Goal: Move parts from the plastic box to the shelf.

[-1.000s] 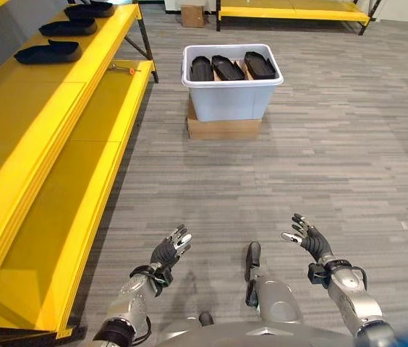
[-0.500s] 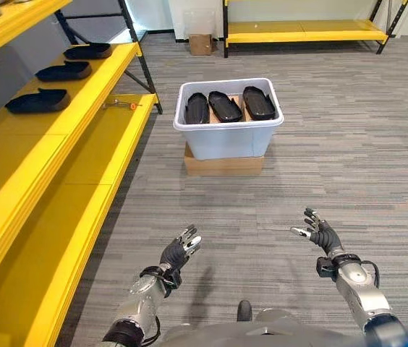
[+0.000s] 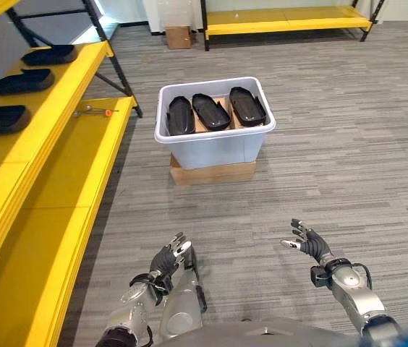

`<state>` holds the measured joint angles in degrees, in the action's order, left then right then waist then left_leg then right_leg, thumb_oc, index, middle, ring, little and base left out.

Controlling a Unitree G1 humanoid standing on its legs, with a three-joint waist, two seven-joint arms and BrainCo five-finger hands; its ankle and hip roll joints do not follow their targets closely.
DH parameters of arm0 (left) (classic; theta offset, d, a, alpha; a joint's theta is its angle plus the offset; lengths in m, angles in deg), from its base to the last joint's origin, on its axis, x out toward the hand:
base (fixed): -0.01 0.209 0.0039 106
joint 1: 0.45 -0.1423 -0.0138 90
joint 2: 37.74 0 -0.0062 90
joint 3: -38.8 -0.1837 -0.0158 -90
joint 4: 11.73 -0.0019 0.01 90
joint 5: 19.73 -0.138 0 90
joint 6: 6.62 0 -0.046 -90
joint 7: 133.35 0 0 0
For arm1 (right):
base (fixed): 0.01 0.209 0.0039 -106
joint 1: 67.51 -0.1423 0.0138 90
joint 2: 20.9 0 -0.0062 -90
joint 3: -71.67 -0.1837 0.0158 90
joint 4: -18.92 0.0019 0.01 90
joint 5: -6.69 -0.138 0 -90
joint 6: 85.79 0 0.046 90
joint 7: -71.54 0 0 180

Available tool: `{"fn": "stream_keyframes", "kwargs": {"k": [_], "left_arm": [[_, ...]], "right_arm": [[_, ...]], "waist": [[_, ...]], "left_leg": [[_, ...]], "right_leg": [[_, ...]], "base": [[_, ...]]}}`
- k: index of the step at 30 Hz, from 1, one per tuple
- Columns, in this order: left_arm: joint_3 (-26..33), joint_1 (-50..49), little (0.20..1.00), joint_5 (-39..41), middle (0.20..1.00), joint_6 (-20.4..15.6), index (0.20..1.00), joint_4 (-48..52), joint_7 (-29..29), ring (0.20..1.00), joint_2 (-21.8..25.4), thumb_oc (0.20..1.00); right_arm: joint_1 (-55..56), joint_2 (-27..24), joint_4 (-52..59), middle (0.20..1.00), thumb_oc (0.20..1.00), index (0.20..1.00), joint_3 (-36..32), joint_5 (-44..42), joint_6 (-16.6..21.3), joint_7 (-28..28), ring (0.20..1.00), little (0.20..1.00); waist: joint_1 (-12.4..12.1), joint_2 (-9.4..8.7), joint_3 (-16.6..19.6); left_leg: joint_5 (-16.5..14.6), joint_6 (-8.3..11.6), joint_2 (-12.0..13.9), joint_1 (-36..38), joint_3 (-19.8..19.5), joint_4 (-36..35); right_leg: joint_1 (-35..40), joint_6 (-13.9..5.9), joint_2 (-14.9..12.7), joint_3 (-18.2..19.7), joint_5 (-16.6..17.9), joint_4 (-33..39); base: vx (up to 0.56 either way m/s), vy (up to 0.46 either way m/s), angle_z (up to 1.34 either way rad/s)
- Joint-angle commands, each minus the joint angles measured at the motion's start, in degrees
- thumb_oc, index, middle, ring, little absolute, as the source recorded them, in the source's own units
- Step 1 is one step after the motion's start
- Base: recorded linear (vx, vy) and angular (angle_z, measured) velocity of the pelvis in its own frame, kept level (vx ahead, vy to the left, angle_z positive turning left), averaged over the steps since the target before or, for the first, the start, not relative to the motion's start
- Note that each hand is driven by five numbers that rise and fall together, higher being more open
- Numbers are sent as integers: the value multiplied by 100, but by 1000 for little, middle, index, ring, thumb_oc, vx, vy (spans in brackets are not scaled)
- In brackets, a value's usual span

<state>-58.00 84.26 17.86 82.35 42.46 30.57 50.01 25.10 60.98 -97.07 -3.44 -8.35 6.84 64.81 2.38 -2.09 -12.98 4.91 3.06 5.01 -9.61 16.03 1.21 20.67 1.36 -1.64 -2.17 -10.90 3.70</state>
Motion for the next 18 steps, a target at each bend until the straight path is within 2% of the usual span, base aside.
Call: {"fn": "stream_keyframes", "kwargs": {"k": [1,2,3,4,5,6,7,8,9,10,11,12,14,15,17,18], "left_arm": [[-85,195,1000,-154,1000,-391,1000,179,-97,1000,187,1000],[-87,214,1000,-195,1000,-391,1000,174,-109,1000,198,1000],[-139,326,1000,-296,1000,-430,1000,118,-117,1000,260,1000],[-192,364,1000,-319,1000,-451,1000,105,-129,1000,296,1000],[-229,382,1000,-361,1000,-439,1000,117,-124,1000,324,1000],[-247,404,1000,-413,1000,-426,1000,132,-109,1000,350,1000],[-292,426,1000,-469,1000,-424,1000,146,-59,1000,404,1000],[-331,454,1000,-505,1000,-448,1000,124,-38,1000,430,1000],[-344,468,1000,-513,1000,-453,1000,108,-29,1000,428,1000],[-377,437,1000,-449,1000,-478,1000,117,37,1000,411,1000],[-381,421,1000,-434,1000,-495,1000,128,63,1000,403,1000],[-354,371,1000,-387,1000,-500,1000,189,83,1000,393,1000],[-312,357,1000,-442,1000,-448,1000,237,41,1000,416,1000],[-269,352,1000,-452,1000,-400,1000,295,14,1000,450,1000],[-222,331,1000,-452,1000,-330,1000,378,39,1000,481,1000],[-223,316,1000,-453,1000,-339,1000,383,46,1000,477,1000]], "right_arm": [[-6,26,523,1000,1000,1000,-64,264,362,21,1000,1000],[-25,30,506,1000,1000,1000,-46,286,396,20,1000,1000],[-123,108,513,1000,1000,1000,52,266,391,75,1000,1000],[-176,157,523,1000,1000,1000,78,218,363,112,1000,1000],[-213,210,542,1000,1000,1000,91,160,312,165,1000,1000],[-252,254,562,1000,1000,1000,105,93,282,247,1000,1000],[-305,339,590,1000,1000,1000,122,60,225,363,1000,1000],[-328,401,595,1000,1000,1000,121,78,207,456,1000,1000],[-328,434,582,1000,1000,1000,125,90,216,498,1000,1000],[-321,496,562,1000,1000,1000,148,137,227,602,1000,1000],[-326,507,547,1000,1000,1000,157,149,235,619,1000,1000],[-338,480,519,1000,1000,1000,127,113,281,659,1000,1000],[-304,442,550,1000,1000,1000,27,40,280,689,1000,1000],[-255,421,587,1000,1000,1000,-65,13,295,678,1000,1000],[-197,403,580,1000,1000,1000,-144,-18,341,689,1000,1000],[-178,398,569,1000,1000,1000,-172,-4,351,691,1000,1000]], "waist": [[-200,-44,198],[-215,-57,206],[-260,-32,263],[-274,-50,297],[-277,-128,343],[-283,-163,372],[-290,-174,423],[-297,-168,447],[-299,-137,455],[-253,-28,417],[-226,-1,393],[-128,113,307],[-83,100,257],[-59,26,225],[-2,-63,190],[29,-81,161]], "left_leg": [[269,-28,55,104,0,314],[216,-59,18,116,-21,362],[144,-256,-83,306,-13,283],[77,-340,-183,397,-5,228],[-70,-387,-368,507,-37,179],[-110,-457,-459,567,-6,115],[-203,-616,-595,691,78,-12],[-289,-730,-689,795,128,-87],[-341,-789,-723,869,132,-121],[-447,-888,-753,1137,85,-241],[-461,-890,-747,1235,58,-290],[-386,-833,-616,1468,-36,-425],[-421,-764,-593,1599,-138,-444],[-488,-710,-600,1708,-171,-450],[-597,-638,-598,1877,-201,-465],[-660,-620,-600,1959,-227,-468]], "right_leg": [[-538,-392,-262,-824,554,-633],[-532,-402,-278,-827,534,-671],[-620,-438,-256,-850,502,-964],[-648,-488,-286,-881,528,-1208],[-659,-635,-408,-908,621,-1620],[-740,-742,-473,-930,773,-1895],[-962,-971,-596,-982,1156,-2798],[-1139,-1111,-735,-1029,1468,-3426],[-1321,-1156,-839,-1060,1628,-3879],[-1931,-1158,-932,-1038,1778,-4760],[-2141,-1136,-891,-1030,1759,-4824],[-2652,-896,-574,-1179,1621,-4334],[-2669,-845,-527,-1274,1527,-3597],[-2698,-872,-619,-1361,1702,-2644],[-2788,-963,-739,-1387,2089,-1647],[-2795,-1007,-775,-1346,2209,-1367]], "base": [[306,231,0],[308,283,15],[308,301,19],[368,343,11],[282,259,12],[249,302,21],[203,339,24],[186,340,18],[245,390,-7],[198,290,-16],[237,205,-14],[158,-8,13],[184,-107,35],[195,-163,45],[186,-151,29],[217,-132,-5]]}}
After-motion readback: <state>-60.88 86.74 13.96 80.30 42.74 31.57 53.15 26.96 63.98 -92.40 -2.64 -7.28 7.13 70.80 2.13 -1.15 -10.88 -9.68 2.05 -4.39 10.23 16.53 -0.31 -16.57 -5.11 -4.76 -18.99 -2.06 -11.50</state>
